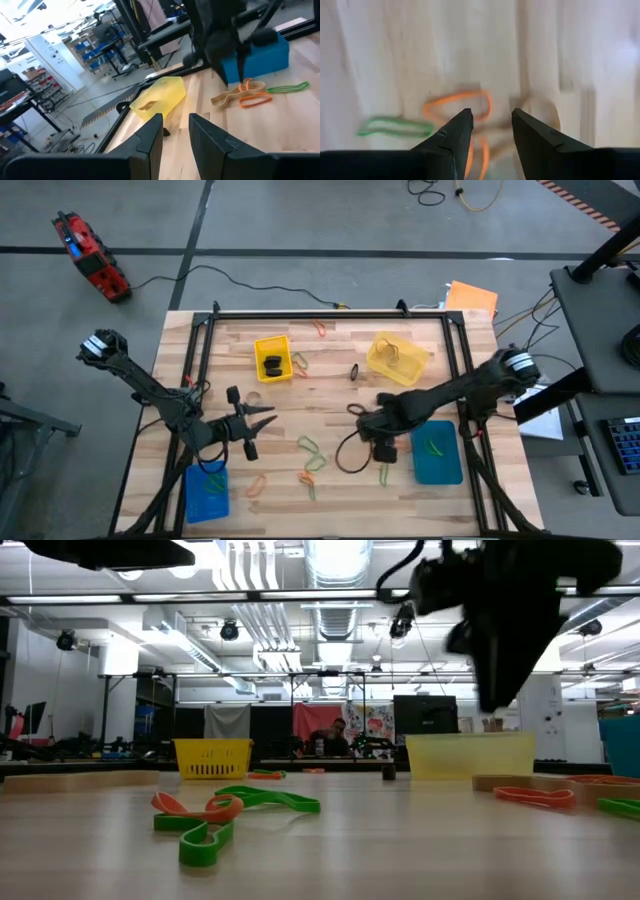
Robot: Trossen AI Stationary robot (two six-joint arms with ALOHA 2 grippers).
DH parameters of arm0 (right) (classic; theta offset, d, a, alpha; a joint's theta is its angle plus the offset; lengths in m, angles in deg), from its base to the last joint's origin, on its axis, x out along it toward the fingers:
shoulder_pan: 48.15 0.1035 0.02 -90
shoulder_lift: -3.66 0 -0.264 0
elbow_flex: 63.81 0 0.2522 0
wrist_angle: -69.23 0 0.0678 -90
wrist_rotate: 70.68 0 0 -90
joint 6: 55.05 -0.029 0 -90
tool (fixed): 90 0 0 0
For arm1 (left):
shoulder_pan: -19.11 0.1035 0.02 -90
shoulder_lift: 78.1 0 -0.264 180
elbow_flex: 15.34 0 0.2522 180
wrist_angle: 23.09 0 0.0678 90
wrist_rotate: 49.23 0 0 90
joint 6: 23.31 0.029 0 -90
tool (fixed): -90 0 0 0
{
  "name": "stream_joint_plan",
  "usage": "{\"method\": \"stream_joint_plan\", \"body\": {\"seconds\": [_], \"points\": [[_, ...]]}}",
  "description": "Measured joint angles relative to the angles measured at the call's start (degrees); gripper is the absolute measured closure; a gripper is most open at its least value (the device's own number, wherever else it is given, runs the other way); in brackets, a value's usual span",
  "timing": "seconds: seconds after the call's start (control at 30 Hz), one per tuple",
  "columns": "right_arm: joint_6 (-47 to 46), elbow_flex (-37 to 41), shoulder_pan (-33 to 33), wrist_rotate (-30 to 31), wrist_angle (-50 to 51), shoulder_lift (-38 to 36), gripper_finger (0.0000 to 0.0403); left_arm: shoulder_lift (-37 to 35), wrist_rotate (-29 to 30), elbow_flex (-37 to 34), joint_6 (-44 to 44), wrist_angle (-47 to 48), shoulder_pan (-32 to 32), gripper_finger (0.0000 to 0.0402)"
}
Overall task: Sort rubber bands into baskets
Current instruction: Put the green rubber band into the left blue bin
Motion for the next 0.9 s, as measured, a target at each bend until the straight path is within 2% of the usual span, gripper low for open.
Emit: {"method": "stream_joint_plan", "body": {"seconds": [0.2,0.3,0.43,0.67,0.77,0.9], "points": [[-21.2,1.6,3.5,-4.0,11.8,-9.5,0.0287,0.0,0.3,0.0,0.8,0.4,0.0,0.0322],[-32.8,2.1,6.1,-8.0,16.4,-12.4,0.0295,0.0,0.3,0.0,1.5,0.6,0.0,0.0322],[-46.9,2.3,10.4,-9.4,20.0,-15.0,0.0306,0.0,0.4,0.0,1.8,0.5,0.0,0.0322],[-59.1,7.2,16.2,-14.2,21.4,-13.3,0.0313,-0.2,0.5,0.0,2.3,0.6,0.0,0.0322],[-60.5,10.2,17.4,-15.1,20.2,-12.2,0.0307,-0.5,2.1,0.0,4.0,0.1,0.0,0.0322],[-60.1,14.2,17.5,-15.1,13.8,-11.5,0.0291,-1.1,4.5,1.7,8.3,0.1,0.3,0.0322]]}}
